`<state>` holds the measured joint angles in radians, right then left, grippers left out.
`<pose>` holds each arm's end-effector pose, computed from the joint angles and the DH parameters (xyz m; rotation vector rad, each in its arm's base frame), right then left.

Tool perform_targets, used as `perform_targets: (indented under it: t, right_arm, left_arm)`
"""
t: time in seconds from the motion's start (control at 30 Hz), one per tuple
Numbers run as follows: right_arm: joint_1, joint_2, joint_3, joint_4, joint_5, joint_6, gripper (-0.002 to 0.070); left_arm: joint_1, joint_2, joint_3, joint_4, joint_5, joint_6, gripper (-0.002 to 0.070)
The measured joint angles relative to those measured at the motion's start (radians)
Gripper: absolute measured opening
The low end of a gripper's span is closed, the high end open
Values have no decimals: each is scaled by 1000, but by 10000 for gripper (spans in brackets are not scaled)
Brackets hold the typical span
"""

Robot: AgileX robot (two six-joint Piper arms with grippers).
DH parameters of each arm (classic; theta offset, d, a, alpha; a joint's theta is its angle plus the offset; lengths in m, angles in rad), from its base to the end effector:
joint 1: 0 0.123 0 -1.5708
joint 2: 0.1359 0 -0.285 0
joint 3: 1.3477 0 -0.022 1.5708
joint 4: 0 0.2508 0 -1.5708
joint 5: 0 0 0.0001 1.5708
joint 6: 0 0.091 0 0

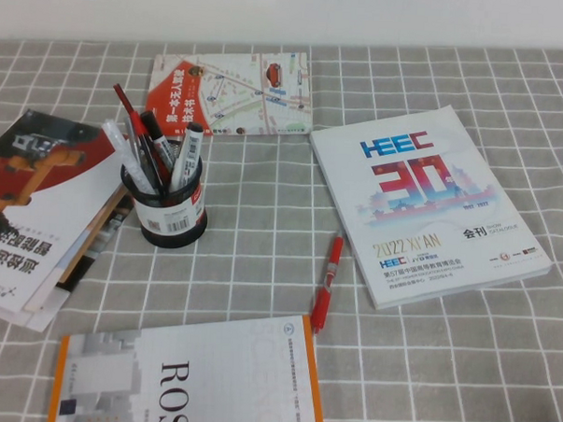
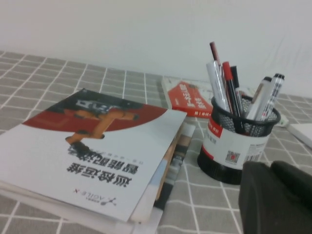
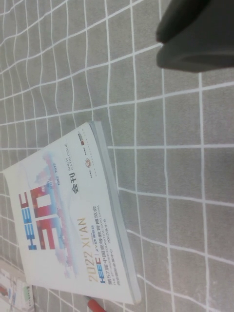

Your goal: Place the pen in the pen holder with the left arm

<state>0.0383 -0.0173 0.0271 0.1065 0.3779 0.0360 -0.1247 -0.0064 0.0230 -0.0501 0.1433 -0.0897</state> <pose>0.0521 0.0056 0.1712 0.0634 1.8710 0.1562 0.0562 -0.0077 0.1927 -0.0065 1.6474 -0.2075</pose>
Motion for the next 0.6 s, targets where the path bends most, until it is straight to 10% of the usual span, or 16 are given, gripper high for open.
perform_targets:
  t: [0.6]
  right_arm:
    - [0, 0, 0, 3, 0, 0, -15]
  left_arm:
    - [2, -5, 3, 27, 241, 35, 0]
